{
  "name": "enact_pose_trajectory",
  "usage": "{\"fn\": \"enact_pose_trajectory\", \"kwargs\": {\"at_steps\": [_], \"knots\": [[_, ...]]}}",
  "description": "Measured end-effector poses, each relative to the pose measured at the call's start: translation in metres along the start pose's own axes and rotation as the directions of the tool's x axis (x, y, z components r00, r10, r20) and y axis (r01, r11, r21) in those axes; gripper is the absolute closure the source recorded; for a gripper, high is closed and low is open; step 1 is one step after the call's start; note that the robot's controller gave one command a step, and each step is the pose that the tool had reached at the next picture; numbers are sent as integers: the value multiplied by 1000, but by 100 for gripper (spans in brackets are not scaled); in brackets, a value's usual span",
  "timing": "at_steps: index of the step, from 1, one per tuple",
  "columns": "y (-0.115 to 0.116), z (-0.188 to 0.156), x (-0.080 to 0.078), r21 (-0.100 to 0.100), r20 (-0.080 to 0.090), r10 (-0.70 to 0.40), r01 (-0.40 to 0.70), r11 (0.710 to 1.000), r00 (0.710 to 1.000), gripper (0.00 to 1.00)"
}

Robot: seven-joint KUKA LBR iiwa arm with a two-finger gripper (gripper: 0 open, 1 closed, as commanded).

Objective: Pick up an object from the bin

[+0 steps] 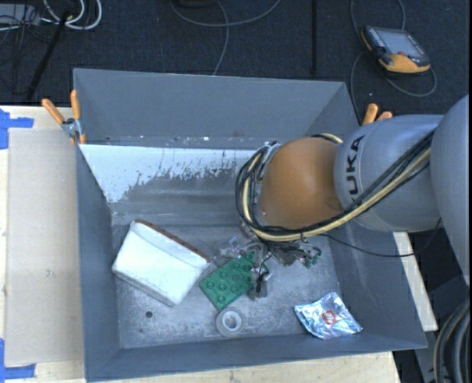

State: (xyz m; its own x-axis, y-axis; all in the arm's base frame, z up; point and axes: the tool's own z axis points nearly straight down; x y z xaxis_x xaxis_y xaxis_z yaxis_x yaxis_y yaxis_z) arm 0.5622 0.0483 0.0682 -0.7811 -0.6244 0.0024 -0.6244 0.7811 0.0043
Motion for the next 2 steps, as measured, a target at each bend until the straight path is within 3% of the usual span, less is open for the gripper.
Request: {"fn": "enact_pose_trajectory", "kwargs": {"at_steps": [1,2], "knots": [[0,-70,-2,7,8,4,-4,1000,1000,100],[1,-101,-4,6,6,9,-9,1000,1000,100]]}}
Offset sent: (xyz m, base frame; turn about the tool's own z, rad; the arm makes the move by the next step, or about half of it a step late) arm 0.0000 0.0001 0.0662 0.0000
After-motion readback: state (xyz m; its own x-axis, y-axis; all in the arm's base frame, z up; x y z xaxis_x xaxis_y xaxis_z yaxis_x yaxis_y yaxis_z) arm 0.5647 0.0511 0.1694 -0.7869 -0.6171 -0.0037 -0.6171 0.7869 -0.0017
